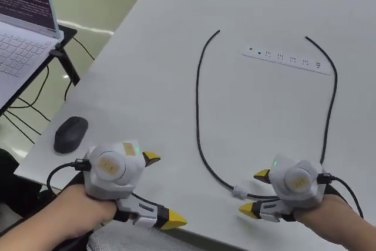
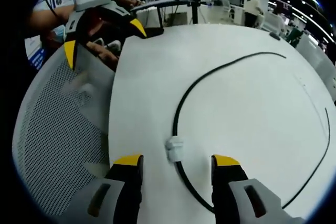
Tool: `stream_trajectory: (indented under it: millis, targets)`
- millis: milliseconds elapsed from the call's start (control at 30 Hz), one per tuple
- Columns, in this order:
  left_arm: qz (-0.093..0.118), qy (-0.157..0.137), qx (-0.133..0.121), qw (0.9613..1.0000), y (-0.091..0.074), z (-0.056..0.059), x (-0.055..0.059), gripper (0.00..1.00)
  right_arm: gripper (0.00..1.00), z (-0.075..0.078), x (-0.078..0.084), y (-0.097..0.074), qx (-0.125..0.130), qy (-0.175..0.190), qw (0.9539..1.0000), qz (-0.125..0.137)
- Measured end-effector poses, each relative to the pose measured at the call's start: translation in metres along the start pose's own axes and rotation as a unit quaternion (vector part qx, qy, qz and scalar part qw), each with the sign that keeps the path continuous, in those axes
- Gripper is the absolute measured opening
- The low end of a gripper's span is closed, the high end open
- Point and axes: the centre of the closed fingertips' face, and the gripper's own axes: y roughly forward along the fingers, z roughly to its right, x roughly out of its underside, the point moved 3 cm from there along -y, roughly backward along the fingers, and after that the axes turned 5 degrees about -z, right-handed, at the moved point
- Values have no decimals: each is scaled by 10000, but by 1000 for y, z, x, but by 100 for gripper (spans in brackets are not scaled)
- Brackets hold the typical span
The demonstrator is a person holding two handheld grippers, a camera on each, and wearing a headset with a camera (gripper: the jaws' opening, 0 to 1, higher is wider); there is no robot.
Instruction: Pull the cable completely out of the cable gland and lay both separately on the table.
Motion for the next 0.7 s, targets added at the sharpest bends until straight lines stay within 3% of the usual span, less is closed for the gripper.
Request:
stream_trajectory:
  millis: [267, 700]
  targets:
    - [39, -49, -66, 10000, -6, 0, 2, 88, 42, 0, 3, 6, -17, -217, 9996, -154]
    - [83, -110, -134, 9998, -10, -3, 5, 88, 17, 2, 2, 12, 16, -419, 9986, -323]
